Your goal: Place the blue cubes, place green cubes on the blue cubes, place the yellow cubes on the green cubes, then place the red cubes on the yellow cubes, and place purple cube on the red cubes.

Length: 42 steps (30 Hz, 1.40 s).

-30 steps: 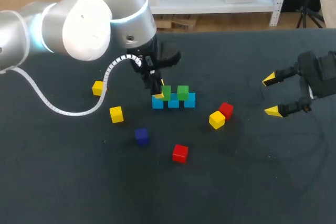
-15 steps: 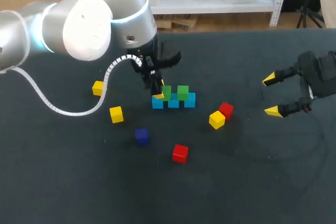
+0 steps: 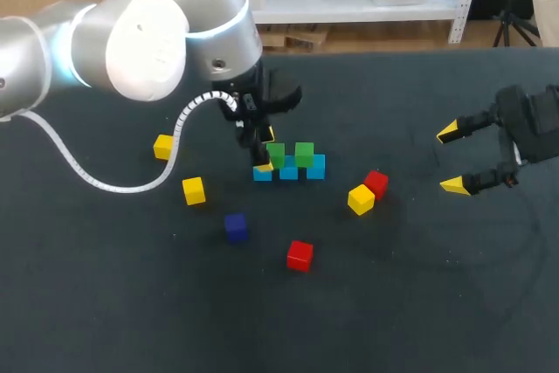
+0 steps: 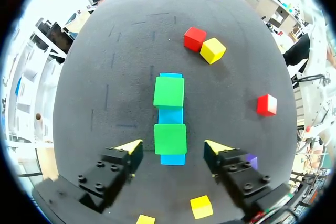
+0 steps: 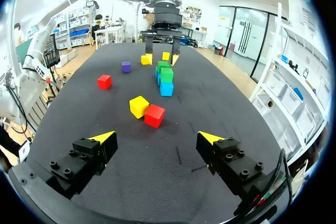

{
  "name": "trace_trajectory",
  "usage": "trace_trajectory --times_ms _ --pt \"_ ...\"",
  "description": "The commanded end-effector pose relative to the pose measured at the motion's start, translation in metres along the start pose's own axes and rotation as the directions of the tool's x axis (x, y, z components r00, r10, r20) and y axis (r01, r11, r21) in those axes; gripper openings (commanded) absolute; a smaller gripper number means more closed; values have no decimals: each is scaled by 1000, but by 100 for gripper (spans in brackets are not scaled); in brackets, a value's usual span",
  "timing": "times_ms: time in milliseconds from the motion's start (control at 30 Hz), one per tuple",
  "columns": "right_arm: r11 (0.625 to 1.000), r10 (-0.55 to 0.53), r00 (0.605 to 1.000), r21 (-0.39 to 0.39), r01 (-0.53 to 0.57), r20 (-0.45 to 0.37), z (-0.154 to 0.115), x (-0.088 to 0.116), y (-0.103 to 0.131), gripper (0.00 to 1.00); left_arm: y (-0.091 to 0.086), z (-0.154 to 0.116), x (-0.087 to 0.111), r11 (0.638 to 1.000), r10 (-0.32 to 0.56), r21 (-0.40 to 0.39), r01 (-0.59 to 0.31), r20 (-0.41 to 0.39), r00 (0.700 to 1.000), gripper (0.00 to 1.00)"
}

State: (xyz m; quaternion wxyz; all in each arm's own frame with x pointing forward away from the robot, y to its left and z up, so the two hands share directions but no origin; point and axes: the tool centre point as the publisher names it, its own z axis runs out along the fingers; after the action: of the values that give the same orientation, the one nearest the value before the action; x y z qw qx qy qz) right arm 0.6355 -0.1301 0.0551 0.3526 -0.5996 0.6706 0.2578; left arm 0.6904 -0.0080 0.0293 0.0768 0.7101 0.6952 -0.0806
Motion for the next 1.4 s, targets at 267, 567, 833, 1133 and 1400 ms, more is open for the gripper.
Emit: trace_trajectory --times_ms 267,567,833,1133,1400 --pt "1000 -1 1000 0 1 2 0 0 0 100 2 -18 3 999 -30 -28 30 12 999 100" --pt "1000 -1 1000 0 1 2 0 0 0 100 -5 -43 18 994 -75 -72 78 40 996 100" --pt "1000 -1 1000 0 1 2 0 0 0 100 -14 -66 35 987 -105 -121 110 48 993 100" --pt "1000 -1 1000 0 1 2 0 0 0 100 -24 -82 60 972 -170 -153 178 63 983 100" --pt "1000 -1 1000 0 1 2 0 0 0 100 -33 -80 79 965 -209 -153 214 51 977 100"
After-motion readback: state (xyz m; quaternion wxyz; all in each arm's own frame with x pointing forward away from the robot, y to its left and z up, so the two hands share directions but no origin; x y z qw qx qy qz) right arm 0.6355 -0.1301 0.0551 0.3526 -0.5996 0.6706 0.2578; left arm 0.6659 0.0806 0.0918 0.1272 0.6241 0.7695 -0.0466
